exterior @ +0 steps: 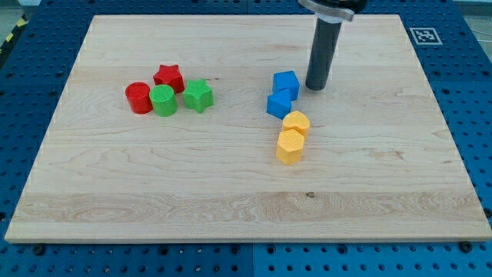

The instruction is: Push the blue cube towards the top of the blue triangle

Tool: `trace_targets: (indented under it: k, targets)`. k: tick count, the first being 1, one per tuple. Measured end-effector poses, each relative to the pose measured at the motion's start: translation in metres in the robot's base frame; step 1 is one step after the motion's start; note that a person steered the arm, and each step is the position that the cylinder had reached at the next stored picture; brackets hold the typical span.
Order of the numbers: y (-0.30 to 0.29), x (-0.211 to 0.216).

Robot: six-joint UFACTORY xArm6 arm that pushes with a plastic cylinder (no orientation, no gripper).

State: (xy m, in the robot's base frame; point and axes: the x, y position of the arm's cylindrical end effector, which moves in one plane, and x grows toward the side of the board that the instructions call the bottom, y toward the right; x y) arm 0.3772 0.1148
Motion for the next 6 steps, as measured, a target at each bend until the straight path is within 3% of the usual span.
trace_targets:
  k: [3, 5, 6]
  targets:
    - [0.007, 0.02]
    - [0.009, 0.082]
    - [0.009, 0.088]
